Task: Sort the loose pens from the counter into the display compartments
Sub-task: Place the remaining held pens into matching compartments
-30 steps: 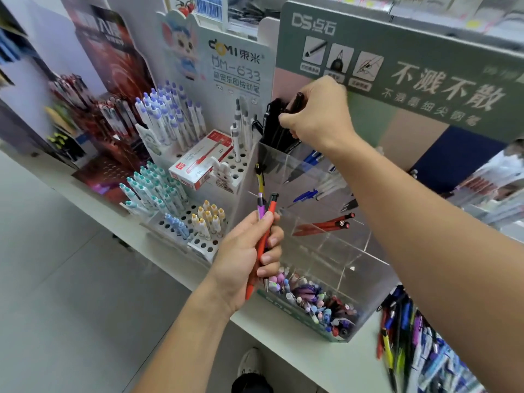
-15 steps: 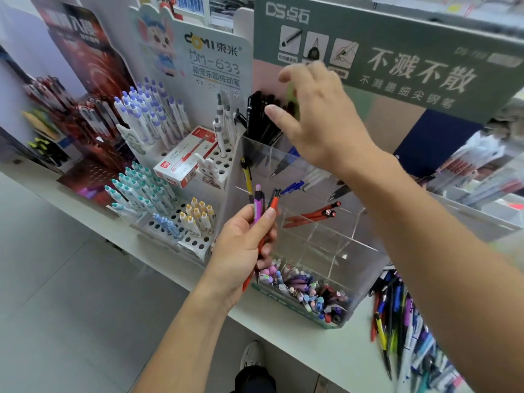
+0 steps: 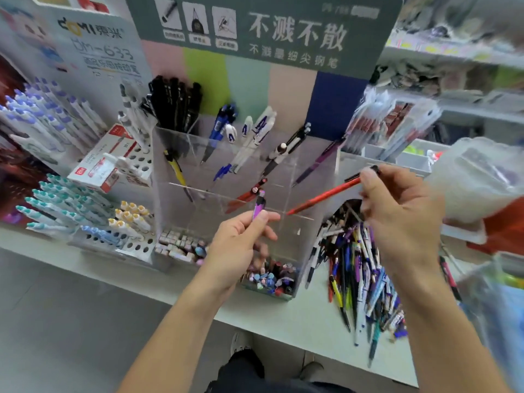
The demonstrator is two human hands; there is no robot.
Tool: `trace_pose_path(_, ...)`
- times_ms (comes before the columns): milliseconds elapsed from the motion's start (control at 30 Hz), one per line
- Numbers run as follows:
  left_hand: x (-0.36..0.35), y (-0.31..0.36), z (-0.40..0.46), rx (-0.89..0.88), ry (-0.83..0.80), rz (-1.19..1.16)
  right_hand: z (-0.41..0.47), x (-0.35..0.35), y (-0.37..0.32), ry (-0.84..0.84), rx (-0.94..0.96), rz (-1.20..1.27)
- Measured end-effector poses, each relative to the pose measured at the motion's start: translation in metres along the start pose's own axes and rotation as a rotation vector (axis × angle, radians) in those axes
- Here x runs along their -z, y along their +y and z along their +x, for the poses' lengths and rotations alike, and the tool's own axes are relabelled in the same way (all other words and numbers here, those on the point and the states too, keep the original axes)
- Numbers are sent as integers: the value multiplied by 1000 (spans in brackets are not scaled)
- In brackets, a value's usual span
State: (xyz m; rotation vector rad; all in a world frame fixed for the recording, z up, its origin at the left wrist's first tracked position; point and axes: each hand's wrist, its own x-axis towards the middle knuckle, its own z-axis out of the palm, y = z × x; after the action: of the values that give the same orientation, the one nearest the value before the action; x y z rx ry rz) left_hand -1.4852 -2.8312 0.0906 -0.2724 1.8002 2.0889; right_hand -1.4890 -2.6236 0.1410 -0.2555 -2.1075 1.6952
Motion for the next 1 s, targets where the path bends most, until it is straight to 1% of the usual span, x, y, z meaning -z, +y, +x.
trace_pose_path(33,0,0,1,23,6,12,3,5,-1,45,105,-79)
trace_pose_path(67,-1,-1,2,54,-3,3,5,6,-1,50,191,-180)
trace_pose_path(167,-5,-1,1,148,-66,-151,3,-9,11,-62,326,-517)
trace_pose_path(233,-7,-2,-2,159,-87,-208,1,-21,25,-119,311,-660)
trace_pose_path(333,-5,-5,-5,129,-89,-207,0,-30,35,-135,214,-728)
trace_pose_path(400,-1,-7,-7,89,-78,-176,-4,-31,34,-109,176,-667)
trace_pose_path(467,4,-8,-9,8,-52,-70,-10,-33,27,-16,208,-505)
trace_pose_path(500,6,-8,-10,-36,-38,-5,-14,-35,22,-2,212,-418)
trace_pose_path(533,9,-7,-11,-72,-25,45,-18,-40,17,-47,183,-340)
trace_pose_path(633,17,-3,-13,-122,-12,102,-28,-58,6,-369,-62,-189)
trace_pose_path(667,19,-2,-13,-141,1,122,-29,-64,4,-438,-145,-138)
trace_pose_path(733,25,0,-13,-205,73,179,-28,-72,1,-501,-295,0)
trace_pose_path(800,33,0,-13,-283,181,278,-28,-77,0,-528,-362,82)
trace_pose_path(833,37,0,-13,-317,222,336,-29,-77,-1,-510,-345,94)
trace_pose_path(900,45,1,-13,-367,281,388,-28,-74,-2,-397,-269,128)
trace_pose_path(1000,56,1,-10,-384,382,303,-17,-56,-3,-196,-172,185)
